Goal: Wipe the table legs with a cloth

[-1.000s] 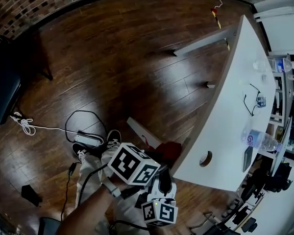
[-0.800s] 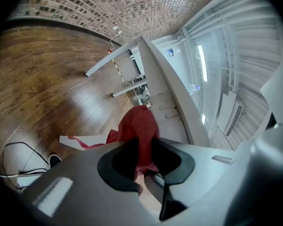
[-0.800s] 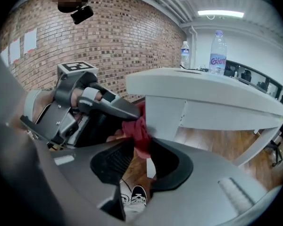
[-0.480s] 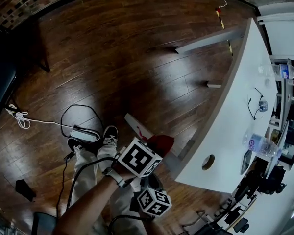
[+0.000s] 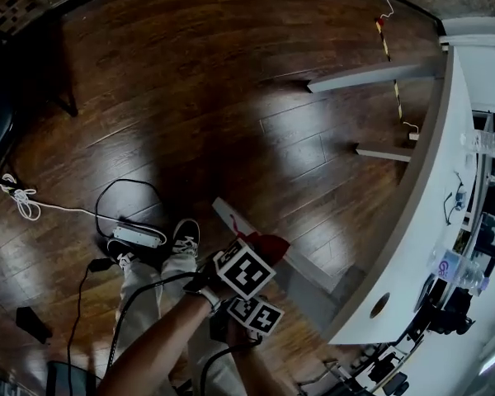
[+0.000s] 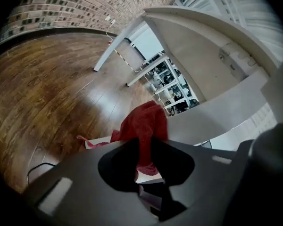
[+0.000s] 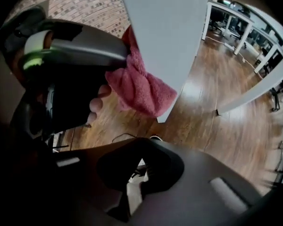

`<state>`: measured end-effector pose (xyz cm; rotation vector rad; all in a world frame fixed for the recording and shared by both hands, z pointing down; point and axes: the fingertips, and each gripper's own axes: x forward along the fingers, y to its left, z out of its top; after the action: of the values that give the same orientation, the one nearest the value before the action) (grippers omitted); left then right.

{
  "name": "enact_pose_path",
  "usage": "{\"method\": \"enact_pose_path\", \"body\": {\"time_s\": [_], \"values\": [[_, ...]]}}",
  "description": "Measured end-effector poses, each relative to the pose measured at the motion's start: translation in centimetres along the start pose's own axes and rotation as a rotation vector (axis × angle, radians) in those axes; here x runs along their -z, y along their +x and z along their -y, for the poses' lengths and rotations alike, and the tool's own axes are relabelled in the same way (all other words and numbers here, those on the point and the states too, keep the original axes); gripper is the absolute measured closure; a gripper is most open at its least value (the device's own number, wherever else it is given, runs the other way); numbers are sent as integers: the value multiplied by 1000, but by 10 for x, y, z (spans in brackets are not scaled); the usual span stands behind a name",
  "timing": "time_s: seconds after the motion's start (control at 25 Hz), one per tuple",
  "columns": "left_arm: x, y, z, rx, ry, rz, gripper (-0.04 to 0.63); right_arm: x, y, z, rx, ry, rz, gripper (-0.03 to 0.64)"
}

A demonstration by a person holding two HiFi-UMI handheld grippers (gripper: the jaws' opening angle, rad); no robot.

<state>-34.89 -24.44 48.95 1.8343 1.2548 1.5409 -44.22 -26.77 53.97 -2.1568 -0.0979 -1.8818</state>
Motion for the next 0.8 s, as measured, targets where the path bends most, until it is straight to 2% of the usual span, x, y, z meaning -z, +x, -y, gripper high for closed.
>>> {"method": "enact_pose_path", "body": {"time_s": [0.12, 0.28, 0.52, 0.8], "values": [[11, 24, -34, 18, 13, -15, 520, -3, 30, -3, -35, 30, 52, 623], [28, 56, -82, 51, 1, 19, 520, -4, 68, -7, -97, -18, 73, 623], [69, 112, -156, 21, -64, 24, 522, -4, 125, 4, -65, -33, 32, 623], [86, 164, -229, 21, -68, 26, 522, 9, 197, 19, -53, -73, -1, 623]]}}
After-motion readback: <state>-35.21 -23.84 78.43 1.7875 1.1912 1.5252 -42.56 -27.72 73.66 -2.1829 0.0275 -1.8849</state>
